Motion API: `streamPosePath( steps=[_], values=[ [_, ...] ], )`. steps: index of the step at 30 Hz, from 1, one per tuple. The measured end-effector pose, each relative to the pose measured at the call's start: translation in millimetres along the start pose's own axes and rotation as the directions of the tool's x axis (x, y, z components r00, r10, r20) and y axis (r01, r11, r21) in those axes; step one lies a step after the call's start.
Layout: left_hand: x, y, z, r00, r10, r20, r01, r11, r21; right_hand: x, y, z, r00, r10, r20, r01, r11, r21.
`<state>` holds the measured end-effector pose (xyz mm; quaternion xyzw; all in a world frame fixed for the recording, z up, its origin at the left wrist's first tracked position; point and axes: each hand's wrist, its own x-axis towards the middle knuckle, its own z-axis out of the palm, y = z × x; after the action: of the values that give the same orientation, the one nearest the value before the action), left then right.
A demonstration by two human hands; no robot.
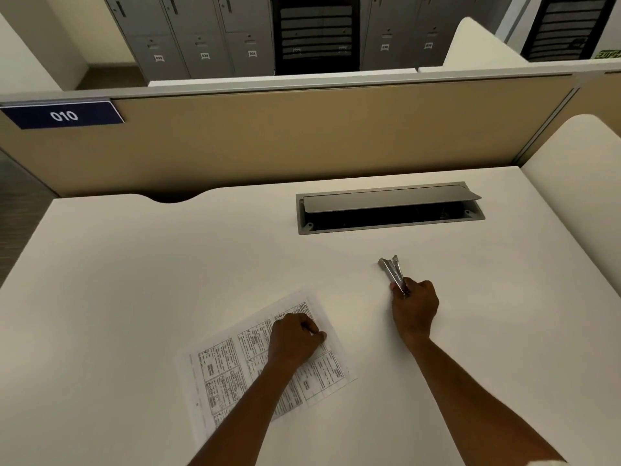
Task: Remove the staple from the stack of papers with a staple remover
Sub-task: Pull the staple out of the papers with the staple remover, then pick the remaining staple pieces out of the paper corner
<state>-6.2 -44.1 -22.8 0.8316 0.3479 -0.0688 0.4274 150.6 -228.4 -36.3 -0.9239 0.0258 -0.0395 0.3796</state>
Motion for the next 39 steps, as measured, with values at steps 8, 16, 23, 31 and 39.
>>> streamPosePath(
  steps=[8,16,23,31,39],
  values=[
    [1,-2,0,1.000,-0.011,0.001,0.011,0.999,-0.037,11,3,1,1.000,-0.025,0.006,0.025,1.000,-0.003],
    [1,-1,0,1.000,-0.014,-0.001,0.014,0.999,-0.043,11,3,5,0.998,0.031,-0.046,-0.031,0.999,0.013],
    [1,-2,-2,1.000,-0.012,0.002,0.012,0.999,-0.047,11,4,1,0.999,0.033,0.013,-0.033,0.999,0.013],
    [-1,-3,-3,1.000,0.011,0.007,-0.011,0.999,-0.046,-22,6,-21,0.997,0.051,0.051,-0.055,0.994,0.095],
    [-12,-5,-15,0.992,0.067,-0.103,-0.086,0.978,-0.189,-108,-1,-34,0.947,-0.106,0.302,0.109,0.994,0.004]
  ],
)
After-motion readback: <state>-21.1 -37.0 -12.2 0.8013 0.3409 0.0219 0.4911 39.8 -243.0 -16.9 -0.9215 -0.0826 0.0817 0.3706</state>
